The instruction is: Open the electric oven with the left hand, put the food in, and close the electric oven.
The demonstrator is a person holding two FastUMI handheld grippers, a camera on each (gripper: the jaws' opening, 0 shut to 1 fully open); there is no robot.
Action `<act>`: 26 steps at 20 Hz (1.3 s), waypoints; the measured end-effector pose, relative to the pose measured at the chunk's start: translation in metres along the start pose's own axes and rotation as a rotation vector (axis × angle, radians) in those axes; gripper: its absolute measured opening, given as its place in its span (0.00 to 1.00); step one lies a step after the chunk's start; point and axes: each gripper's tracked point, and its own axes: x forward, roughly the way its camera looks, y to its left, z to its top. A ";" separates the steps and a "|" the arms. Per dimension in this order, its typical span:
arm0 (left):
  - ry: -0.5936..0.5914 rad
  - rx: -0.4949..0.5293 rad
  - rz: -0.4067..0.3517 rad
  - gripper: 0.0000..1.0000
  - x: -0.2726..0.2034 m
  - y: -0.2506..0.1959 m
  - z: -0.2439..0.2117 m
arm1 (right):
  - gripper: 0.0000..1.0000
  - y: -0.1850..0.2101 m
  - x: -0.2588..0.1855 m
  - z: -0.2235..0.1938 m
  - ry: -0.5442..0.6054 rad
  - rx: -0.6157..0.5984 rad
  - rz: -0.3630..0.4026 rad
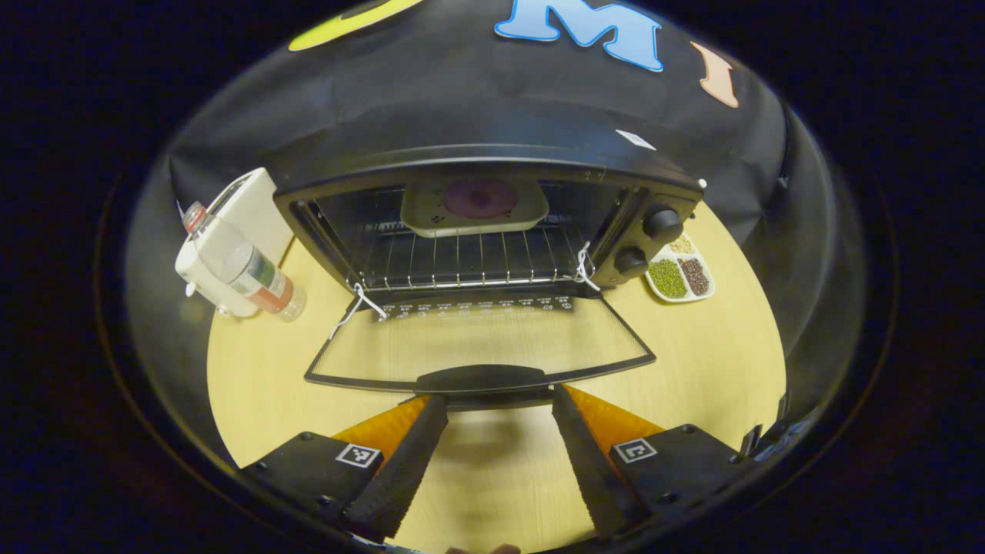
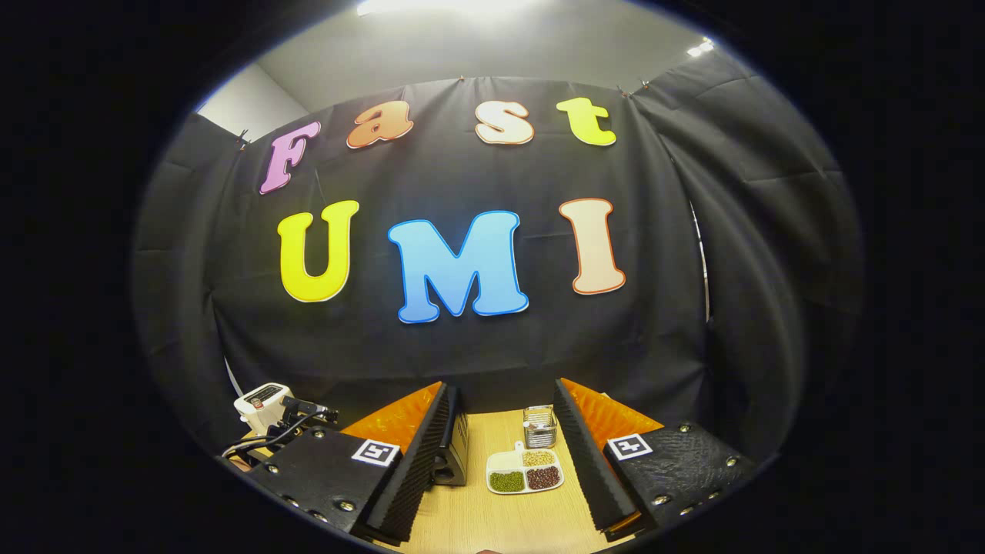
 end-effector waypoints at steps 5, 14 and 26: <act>-0.020 -0.027 -0.011 0.94 -0.006 0.000 0.006 | 0.83 0.002 -0.002 0.001 -0.005 0.007 0.004; -0.141 0.065 0.037 0.98 -0.023 -0.001 0.043 | 0.83 -0.003 -0.004 0.002 -0.003 0.028 0.002; -0.343 0.063 0.065 0.98 -0.054 -0.002 0.096 | 0.83 -0.017 -0.006 -0.005 0.021 0.018 0.014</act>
